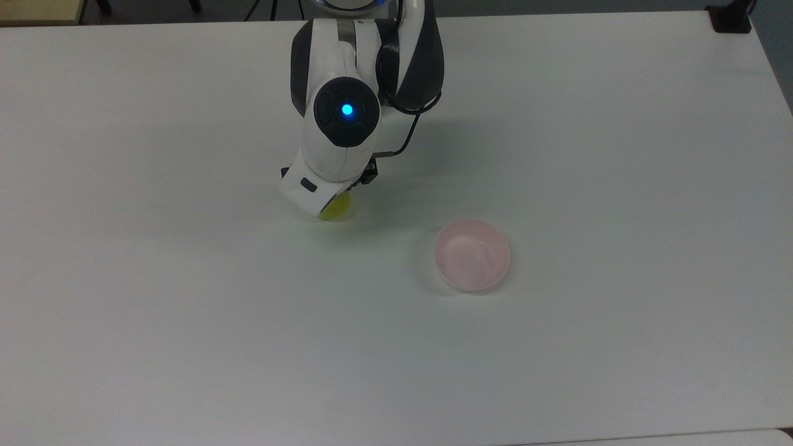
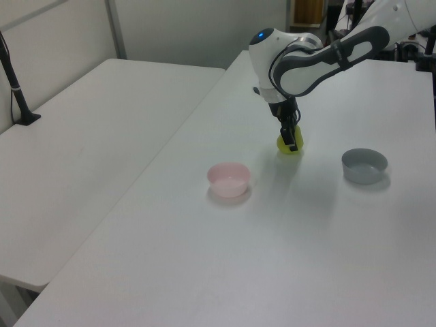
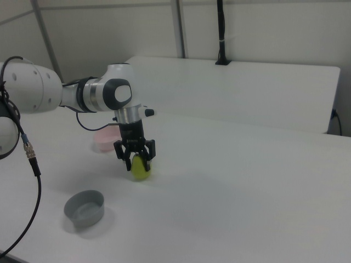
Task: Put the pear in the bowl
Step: 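Lower the gripper around the pear and close it, then lift the pear up off the table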
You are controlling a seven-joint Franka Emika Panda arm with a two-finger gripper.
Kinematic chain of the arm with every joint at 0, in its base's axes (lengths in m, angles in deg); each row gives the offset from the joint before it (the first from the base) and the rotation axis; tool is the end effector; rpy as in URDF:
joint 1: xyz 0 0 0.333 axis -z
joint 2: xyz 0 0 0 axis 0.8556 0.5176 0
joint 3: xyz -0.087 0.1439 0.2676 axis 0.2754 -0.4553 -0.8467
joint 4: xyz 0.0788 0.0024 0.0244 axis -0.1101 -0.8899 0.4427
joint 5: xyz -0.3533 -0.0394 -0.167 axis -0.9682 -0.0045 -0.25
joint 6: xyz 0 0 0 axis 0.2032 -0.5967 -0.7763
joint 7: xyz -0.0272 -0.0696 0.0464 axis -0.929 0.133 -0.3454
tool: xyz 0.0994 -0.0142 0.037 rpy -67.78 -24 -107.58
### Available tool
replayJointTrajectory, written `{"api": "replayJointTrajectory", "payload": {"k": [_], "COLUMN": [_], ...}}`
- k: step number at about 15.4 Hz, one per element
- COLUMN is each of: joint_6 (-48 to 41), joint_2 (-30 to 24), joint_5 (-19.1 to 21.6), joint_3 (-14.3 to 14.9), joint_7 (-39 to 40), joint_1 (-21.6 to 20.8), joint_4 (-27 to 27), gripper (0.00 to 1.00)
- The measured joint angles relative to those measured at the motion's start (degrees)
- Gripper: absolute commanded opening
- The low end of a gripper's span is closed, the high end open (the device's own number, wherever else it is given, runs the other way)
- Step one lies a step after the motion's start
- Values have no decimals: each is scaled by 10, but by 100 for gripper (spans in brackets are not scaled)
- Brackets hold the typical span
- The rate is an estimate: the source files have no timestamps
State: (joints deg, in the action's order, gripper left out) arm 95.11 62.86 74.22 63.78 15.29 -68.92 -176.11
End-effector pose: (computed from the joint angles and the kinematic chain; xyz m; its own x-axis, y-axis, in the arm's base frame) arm 0.6636 0.0328 0.3205 0.9434 0.1883 -0.2732 0.2300 -0.9645 0.1295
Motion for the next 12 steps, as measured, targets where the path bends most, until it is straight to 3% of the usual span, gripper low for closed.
{"api": "replayJointTrajectory", "payload": {"k": [3, 6, 12], "joint_6": [0, -7, -89], "joint_2": [0, -16, -123], "joint_5": [0, 0, 0], "joint_3": [0, 1, 5], "joint_7": [-7, -6, -5], "joint_1": [0, 1, 2], "joint_4": [1, 8, 33], "gripper": [39, 39, 42]}}
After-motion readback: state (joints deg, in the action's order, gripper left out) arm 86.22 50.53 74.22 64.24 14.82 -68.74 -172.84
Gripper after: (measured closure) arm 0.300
